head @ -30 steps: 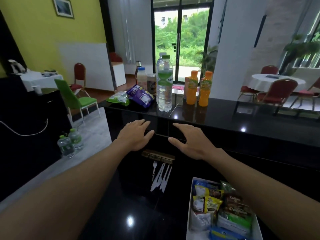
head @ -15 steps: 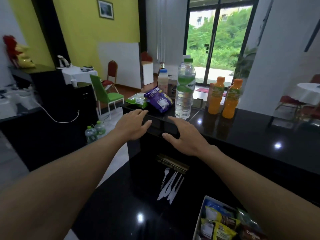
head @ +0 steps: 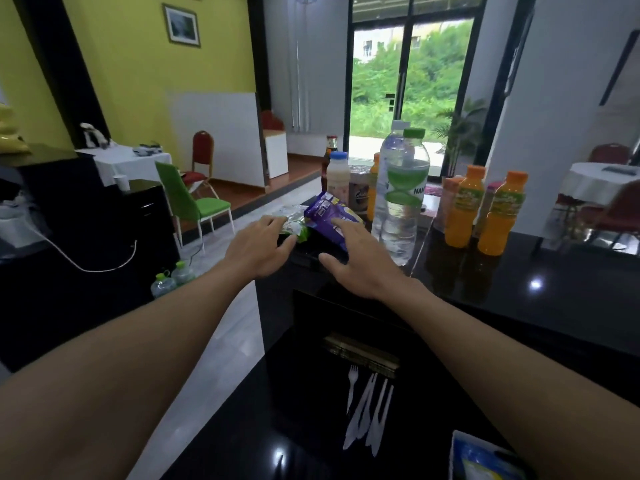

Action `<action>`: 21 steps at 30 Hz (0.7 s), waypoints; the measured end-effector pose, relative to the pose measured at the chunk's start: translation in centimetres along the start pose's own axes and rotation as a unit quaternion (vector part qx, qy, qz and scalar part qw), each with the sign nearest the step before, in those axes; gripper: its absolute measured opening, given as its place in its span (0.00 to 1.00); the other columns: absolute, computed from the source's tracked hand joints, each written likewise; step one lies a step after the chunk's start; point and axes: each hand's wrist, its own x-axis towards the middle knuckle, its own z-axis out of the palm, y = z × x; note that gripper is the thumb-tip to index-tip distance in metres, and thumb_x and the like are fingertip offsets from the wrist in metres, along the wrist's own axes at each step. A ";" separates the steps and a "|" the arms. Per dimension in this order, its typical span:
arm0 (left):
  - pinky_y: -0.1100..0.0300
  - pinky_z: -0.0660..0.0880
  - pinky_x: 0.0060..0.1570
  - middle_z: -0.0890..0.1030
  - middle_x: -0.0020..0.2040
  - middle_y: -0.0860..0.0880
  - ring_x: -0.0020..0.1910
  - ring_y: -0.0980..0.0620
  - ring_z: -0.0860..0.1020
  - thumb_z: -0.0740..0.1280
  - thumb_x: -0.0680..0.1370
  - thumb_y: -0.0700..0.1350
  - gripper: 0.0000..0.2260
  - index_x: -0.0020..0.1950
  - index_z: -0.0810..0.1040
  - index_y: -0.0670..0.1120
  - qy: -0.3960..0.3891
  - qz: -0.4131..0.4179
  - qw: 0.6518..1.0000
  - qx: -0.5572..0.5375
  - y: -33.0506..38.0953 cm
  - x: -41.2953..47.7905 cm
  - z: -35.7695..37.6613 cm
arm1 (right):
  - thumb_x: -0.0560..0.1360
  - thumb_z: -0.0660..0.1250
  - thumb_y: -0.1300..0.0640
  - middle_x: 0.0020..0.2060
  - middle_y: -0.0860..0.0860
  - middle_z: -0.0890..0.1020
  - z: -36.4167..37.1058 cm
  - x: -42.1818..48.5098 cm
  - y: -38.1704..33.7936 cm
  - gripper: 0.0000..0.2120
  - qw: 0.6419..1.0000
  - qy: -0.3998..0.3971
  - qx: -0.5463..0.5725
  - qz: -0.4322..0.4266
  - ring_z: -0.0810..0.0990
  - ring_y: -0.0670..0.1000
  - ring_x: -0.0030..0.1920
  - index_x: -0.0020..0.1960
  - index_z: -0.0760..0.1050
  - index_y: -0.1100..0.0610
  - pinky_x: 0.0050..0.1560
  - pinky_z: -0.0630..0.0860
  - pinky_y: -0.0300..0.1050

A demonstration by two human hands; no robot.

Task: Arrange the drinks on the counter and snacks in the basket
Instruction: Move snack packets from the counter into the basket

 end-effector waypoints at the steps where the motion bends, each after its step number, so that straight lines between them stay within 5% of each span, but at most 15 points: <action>1: 0.47 0.69 0.66 0.68 0.75 0.45 0.72 0.42 0.69 0.56 0.83 0.59 0.27 0.78 0.64 0.47 0.001 0.002 1.000 -0.006 -0.4 0.6 0.0 | 0.78 0.68 0.45 0.75 0.55 0.67 0.3 0.7 -0.2 0.35 1.000 0.002 -0.004 0.007 0.65 0.54 0.74 0.79 0.60 0.57 0.71 0.64 0.47; 12: 0.44 0.68 0.68 0.67 0.73 0.39 0.69 0.38 0.69 0.58 0.83 0.57 0.26 0.75 0.66 0.44 -0.009 -0.099 0.982 -0.159 -3.1 7.4 1.9 | 0.75 0.70 0.46 0.72 0.56 0.69 3.4 6.8 0.7 0.39 0.989 0.018 -0.098 0.114 0.67 0.60 0.70 0.79 0.57 0.55 0.69 0.66 0.54; 16: 0.47 0.69 0.63 0.72 0.71 0.40 0.68 0.39 0.71 0.62 0.80 0.60 0.28 0.75 0.66 0.45 -0.052 -0.122 0.983 -0.123 -3.2 8.5 2.8 | 0.75 0.71 0.48 0.75 0.55 0.64 4.2 7.1 1.2 0.41 0.985 -0.010 -0.103 0.135 0.64 0.61 0.72 0.81 0.52 0.50 0.69 0.66 0.57; 21: 0.50 0.70 0.62 0.75 0.68 0.42 0.65 0.40 0.73 0.69 0.75 0.60 0.33 0.73 0.67 0.44 -0.058 -0.136 0.980 -0.134 -3.6 9.2 3.0 | 0.75 0.69 0.56 0.66 0.56 0.67 4.0 7.6 1.0 0.38 0.984 -0.010 -0.114 0.133 0.68 0.62 0.62 0.80 0.54 0.50 0.64 0.68 0.56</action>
